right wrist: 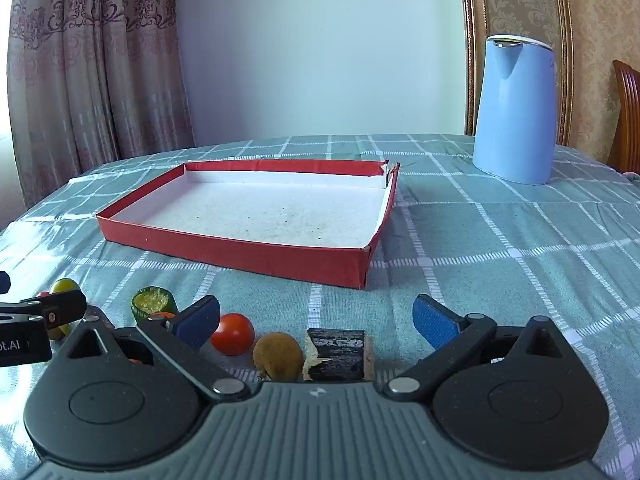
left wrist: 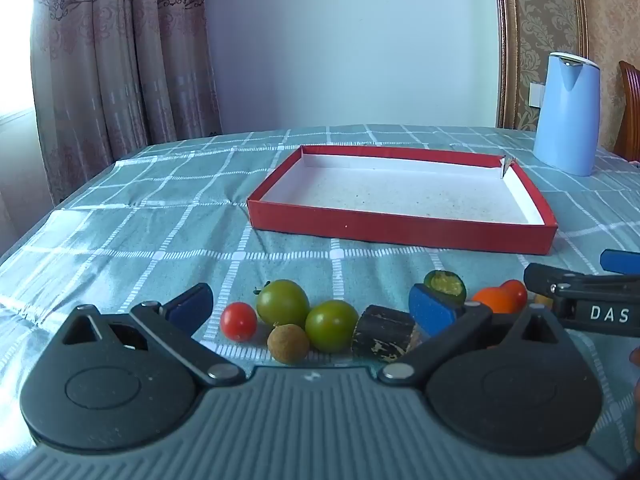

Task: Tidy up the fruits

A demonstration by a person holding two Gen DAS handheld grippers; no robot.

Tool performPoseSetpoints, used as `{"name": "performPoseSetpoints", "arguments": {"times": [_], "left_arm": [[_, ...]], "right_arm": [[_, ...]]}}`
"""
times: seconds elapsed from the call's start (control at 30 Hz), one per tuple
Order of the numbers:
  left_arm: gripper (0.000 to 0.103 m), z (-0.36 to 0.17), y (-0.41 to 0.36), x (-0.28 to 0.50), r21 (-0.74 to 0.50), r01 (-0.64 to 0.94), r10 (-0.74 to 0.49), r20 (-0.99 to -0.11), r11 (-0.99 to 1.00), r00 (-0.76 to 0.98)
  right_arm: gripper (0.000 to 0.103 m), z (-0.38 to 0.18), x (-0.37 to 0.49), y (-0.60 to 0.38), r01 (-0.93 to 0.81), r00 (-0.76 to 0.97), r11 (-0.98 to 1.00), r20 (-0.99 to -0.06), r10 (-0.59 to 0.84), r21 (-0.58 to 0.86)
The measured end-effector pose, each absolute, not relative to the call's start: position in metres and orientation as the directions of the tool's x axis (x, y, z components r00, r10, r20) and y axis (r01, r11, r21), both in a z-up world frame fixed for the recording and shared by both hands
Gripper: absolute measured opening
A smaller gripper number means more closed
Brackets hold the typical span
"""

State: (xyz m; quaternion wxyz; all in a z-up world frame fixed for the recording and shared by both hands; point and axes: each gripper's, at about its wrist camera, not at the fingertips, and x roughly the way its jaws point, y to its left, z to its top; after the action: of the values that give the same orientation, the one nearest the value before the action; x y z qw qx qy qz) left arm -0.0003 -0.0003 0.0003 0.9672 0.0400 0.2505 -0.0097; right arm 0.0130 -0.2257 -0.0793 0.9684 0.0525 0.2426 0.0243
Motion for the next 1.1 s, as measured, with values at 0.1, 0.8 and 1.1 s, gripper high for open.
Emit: {"name": "performPoseSetpoints", "arguments": {"times": [0.1,0.8,1.1], "left_arm": [[0.103,0.0004,-0.0004,0.0003,0.071,0.039,0.000,-0.488,0.997,0.873],[0.103,-0.0019,-0.0013,-0.0002,0.081,0.040,0.004,-0.487,0.996,0.874],[0.103,-0.0040,-0.0004,0.0007,0.074,0.040,0.001,-0.486,0.996,0.874]], "right_arm": [[0.103,-0.0800,0.0150,-0.2237,-0.023,0.882,0.994,-0.465,0.071,0.109],[0.103,-0.0812,0.0155,-0.2231,-0.029,0.882,0.994,-0.465,0.077,0.108],[0.103,-0.0817,0.0170,-0.2219,-0.031,0.886,0.995,-0.458,0.074,0.100]]}}
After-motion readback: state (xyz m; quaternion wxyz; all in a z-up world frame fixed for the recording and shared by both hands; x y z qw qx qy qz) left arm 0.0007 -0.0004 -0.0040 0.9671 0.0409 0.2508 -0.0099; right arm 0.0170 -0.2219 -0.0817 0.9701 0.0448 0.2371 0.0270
